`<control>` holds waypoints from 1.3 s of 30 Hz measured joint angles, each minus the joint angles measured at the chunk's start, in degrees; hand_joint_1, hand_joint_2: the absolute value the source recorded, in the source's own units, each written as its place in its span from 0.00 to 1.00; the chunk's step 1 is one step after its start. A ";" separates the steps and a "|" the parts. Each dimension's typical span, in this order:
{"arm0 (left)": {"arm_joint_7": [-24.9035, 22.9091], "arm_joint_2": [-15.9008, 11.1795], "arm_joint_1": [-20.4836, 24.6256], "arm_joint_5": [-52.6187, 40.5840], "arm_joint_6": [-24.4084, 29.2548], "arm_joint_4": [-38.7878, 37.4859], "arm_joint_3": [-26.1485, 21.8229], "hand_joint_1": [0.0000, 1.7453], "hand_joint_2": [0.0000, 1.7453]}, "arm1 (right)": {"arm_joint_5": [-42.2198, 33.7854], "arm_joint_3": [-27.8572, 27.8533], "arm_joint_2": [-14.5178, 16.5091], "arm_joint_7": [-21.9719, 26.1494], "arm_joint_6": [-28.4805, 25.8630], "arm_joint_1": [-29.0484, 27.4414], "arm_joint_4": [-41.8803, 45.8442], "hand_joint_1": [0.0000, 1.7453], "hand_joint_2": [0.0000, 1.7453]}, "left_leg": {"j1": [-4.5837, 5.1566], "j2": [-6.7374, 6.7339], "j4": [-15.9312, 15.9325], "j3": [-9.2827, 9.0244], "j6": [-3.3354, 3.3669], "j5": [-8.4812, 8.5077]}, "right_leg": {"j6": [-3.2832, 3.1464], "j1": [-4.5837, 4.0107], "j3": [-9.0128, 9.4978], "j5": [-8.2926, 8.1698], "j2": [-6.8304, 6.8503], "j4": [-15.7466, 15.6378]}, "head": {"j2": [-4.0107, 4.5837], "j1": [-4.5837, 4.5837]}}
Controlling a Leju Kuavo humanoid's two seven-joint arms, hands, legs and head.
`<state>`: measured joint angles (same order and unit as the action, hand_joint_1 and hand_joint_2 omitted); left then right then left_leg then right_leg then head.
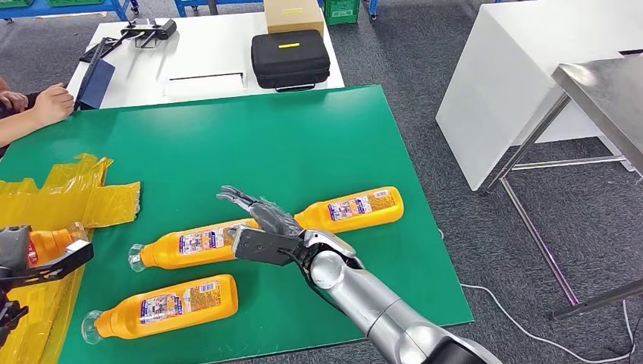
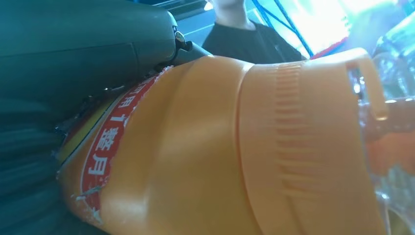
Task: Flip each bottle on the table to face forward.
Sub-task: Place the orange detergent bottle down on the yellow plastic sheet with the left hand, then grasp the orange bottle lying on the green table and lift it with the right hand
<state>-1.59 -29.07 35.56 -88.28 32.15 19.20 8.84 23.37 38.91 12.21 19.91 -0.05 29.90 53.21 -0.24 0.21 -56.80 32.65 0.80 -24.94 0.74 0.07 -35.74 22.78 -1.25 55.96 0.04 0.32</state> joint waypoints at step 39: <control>13.74 1.78 -2.05 10.94 3.97 -3.22 -5.61 0.00 0.00 | 2.73 3.67 -0.15 -1.86 0.51 0.12 -0.52 0.00 1.00 | 0.00 0.21 0.02 -0.06 -0.03 0.03 | -0.02 0.01 0.17 0.00 0.24 0.00 | 0.00 -0.01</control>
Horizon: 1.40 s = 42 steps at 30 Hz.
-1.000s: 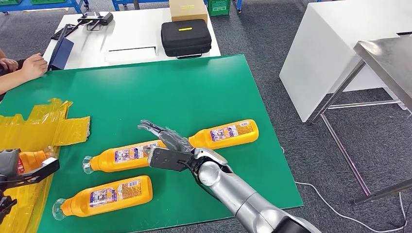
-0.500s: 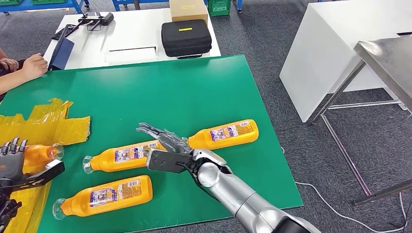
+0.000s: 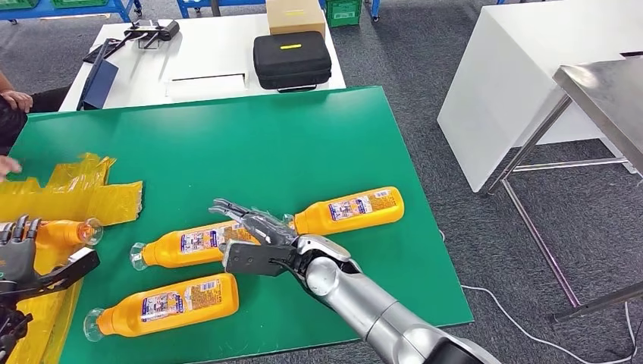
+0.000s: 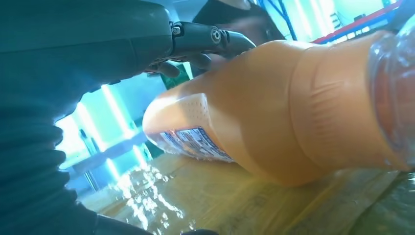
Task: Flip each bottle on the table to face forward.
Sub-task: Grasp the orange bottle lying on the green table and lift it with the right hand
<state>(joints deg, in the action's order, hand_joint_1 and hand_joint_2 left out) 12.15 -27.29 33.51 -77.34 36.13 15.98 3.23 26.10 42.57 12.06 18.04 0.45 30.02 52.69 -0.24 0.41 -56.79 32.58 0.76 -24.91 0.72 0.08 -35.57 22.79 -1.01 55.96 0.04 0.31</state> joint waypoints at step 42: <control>27.98 9.68 -6.16 53.35 2.89 19.85 -27.03 0.00 1.00 | 19.24 20.12 7.77 -16.46 -1.50 0.00 -9.05 0.00 1.00 | -0.01 -0.17 0.00 0.10 -0.05 0.02 | -0.15 -0.03 -0.22 -0.07 -0.17 0.00 | 0.00 0.00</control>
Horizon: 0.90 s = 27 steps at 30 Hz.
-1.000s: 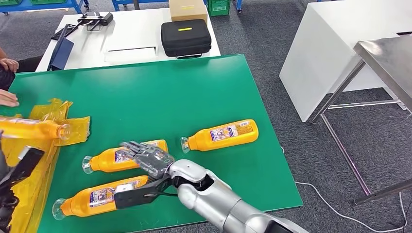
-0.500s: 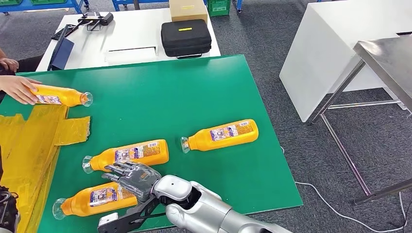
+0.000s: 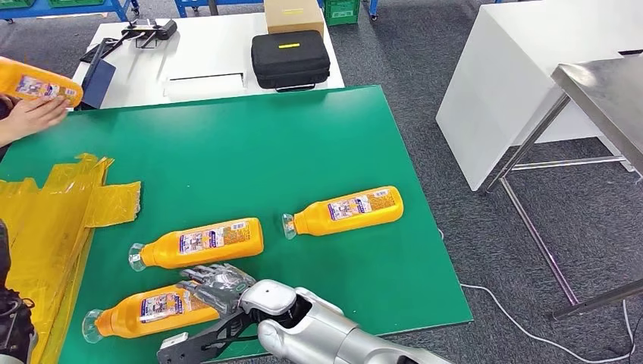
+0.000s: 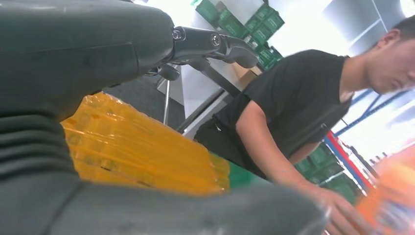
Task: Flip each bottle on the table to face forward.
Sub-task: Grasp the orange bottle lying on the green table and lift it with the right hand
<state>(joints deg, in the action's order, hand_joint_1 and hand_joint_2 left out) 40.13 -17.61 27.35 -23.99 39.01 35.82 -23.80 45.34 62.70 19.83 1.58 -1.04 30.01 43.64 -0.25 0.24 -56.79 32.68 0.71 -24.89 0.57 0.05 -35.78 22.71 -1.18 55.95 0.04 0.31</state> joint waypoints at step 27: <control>0.00 1.48 2.67 0.87 -0.07 -1.25 4.29 0.00 1.00 | -11.73 1.96 0.30 -0.70 -1.89 3.66 -5.87 0.00 1.00 | 0.00 -0.01 -0.01 -0.01 0.00 0.01 | 0.00 0.00 0.01 -0.03 0.00 0.00 | 0.00 0.00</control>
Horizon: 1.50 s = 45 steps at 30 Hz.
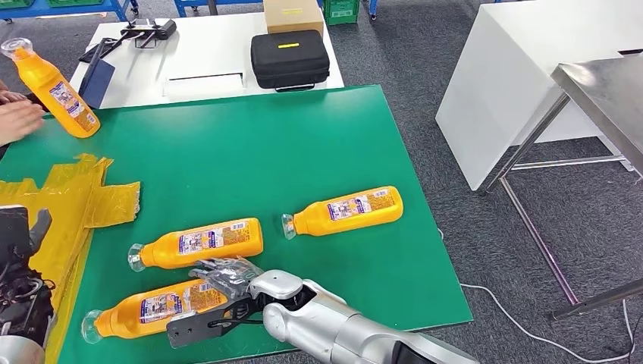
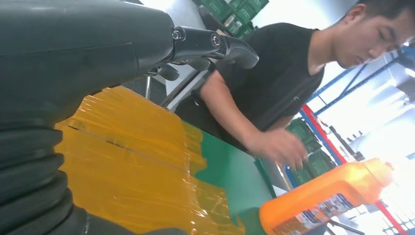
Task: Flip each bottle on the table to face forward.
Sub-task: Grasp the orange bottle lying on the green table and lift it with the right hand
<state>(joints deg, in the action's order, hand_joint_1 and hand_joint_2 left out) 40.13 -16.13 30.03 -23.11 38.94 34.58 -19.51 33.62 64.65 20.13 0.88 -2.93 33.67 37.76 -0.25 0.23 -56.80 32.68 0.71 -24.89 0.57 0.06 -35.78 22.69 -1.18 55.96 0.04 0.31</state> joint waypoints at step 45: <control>0.00 1.38 2.25 0.47 0.16 -1.70 2.00 0.00 1.00 | -0.67 13.96 0.04 -5.04 7.86 1.63 -0.91 1.00 1.00 | 0.00 0.01 0.00 0.00 0.00 0.00 | 0.00 0.00 0.01 0.00 0.00 0.00 | 0.00 0.01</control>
<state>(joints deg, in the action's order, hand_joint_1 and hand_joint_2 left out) 40.13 -14.75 32.27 -22.64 39.11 32.87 -17.51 32.94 78.61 20.17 -4.15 4.93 35.30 36.85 -0.25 0.24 -56.80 32.68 0.71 -24.89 0.57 0.06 -35.77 22.69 -1.18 55.96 0.04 0.31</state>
